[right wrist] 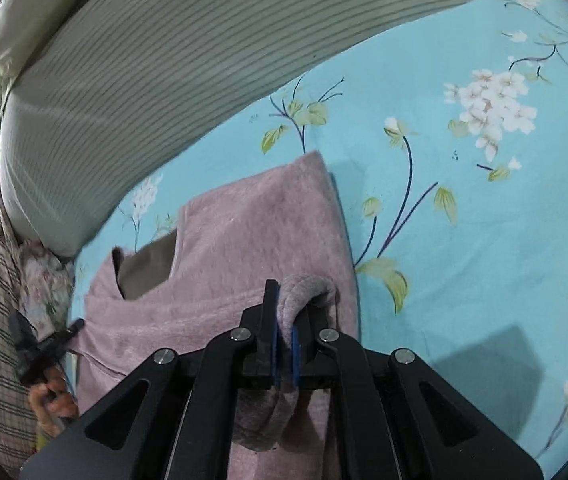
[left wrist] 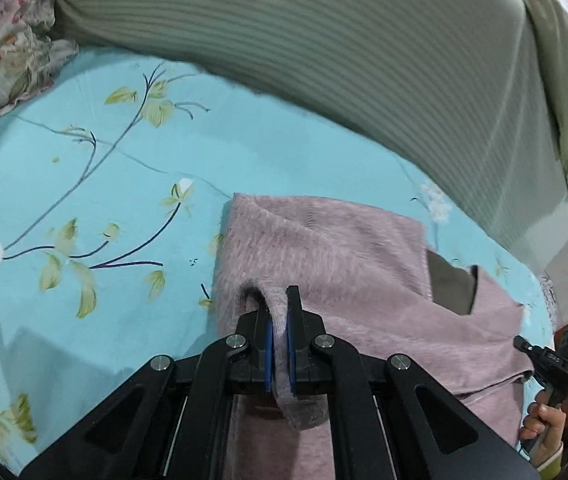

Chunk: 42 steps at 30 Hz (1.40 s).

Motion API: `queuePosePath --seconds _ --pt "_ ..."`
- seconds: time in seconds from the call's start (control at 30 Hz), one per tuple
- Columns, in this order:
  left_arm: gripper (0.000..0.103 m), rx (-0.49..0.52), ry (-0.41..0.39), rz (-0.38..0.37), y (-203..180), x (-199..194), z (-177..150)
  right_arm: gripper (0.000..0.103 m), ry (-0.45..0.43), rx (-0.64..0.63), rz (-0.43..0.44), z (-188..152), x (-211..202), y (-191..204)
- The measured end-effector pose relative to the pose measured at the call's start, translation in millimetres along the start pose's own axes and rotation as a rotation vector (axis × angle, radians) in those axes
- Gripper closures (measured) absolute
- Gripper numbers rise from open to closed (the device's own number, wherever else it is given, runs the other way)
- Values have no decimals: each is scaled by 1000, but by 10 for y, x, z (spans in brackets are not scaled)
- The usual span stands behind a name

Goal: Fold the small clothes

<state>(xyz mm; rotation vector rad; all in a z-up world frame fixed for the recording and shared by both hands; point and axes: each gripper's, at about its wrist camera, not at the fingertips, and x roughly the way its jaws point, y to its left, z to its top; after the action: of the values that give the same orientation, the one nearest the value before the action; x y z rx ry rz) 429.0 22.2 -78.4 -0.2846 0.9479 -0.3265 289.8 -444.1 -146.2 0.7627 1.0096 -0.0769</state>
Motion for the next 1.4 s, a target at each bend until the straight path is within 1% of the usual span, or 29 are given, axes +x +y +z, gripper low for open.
queuePosePath --seconds 0.1,0.17,0.2,0.23,0.27,0.3,0.33,0.37,0.4,0.47,0.5,0.53,0.57,0.6,0.63,0.67,0.73,0.77,0.8,0.87,0.9,0.93,1.0,1.03,1.1,1.17,1.23,1.3,1.4 --pt "96 18 23 29 8 31 -85 94 26 -36 -7 -40 -114 52" --pt "83 33 26 25 -12 -138 -183 83 -9 -20 -4 -87 -345 26" --pt "65 38 20 14 -25 -235 -237 76 -57 -15 -27 -120 -503 16" --pt "50 49 3 -1 -43 -393 -332 58 -98 -14 -57 -146 -627 14" --pt "50 65 -8 -14 -85 -498 -416 51 -145 -25 -78 -200 -780 38" --pt "50 94 -7 -37 -157 -591 -525 51 -172 -49 -67 -260 -885 92" --pt "50 132 13 -81 -258 -653 -659 51 -170 -94 -28 -347 -943 197" --pt "50 158 33 -119 -344 -671 -765 51 -128 -146 7 -429 -912 327" --pt "50 178 61 -149 -429 -652 -873 51 -57 -210 34 -523 -813 482" --pt "50 197 147 -187 -589 -468 -1060 54 98 -370 36 -749 -492 845" --pt "50 200 187 -199 -643 -350 -1125 54 146 -436 27 -834 -358 970" --pt "50 209 227 -185 -694 -186 -1184 54 187 -496 8 -908 -227 1066" --pt "51 220 246 -155 -728 -65 -1198 54 224 -550 -24 -966 -86 1128" --pt "52 231 255 -134 -748 29 -1194 54 250 -582 -68 -982 49 1144" --pt "51 245 250 -136 -777 64 -1151 58 267 -594 -95 -957 140 1124" --pt "51 254 253 -136 -789 83 -1112 64 266 -593 -94 -905 171 1097" --pt "52 251 268 -143 -795 131 -964 65 221 -581 -106 -740 167 1055" --pt "52 253 252 -140 -795 135 -871 65 171 -564 -156 -575 162 1007" --pt "53 255 236 -129 -794 154 -775 65 139 -539 -185 -467 147 953" --pt "54 223 226 -122 -771 220 -519 65 50 -436 -231 -162 92 763" --pt "54 209 205 -100 -786 246 -384 65 13 -375 -233 -26 70 664" --pt "54 200 170 -55 -784 273 -238 65 -27 -303 -228 108 38 532" --pt "53 179 108 8 -732 306 -16 65 -76 -216 -216 238 -5 389" --pt "49 154 67 50 -678 318 103 65 -93 -180 -207 269 -26 333" --pt "46 95 22 94 -559 326 222 65 -120 -142 -206 240 -102 300" --pt "46 7 34 61 -392 319 242 63 -132 -134 -209 147 -188 361" --pt "46 -44 43 4 -292 194 107 63 -137 -125 -159 34 -308 405" --pt "46 -44 32 -24 -292 43 -97 63 -136 -133 -123 -118 -446 480" --pt "43 -58 16 -97 -309 -353 -524 63 -116 -169 -79 -412 -587 590"
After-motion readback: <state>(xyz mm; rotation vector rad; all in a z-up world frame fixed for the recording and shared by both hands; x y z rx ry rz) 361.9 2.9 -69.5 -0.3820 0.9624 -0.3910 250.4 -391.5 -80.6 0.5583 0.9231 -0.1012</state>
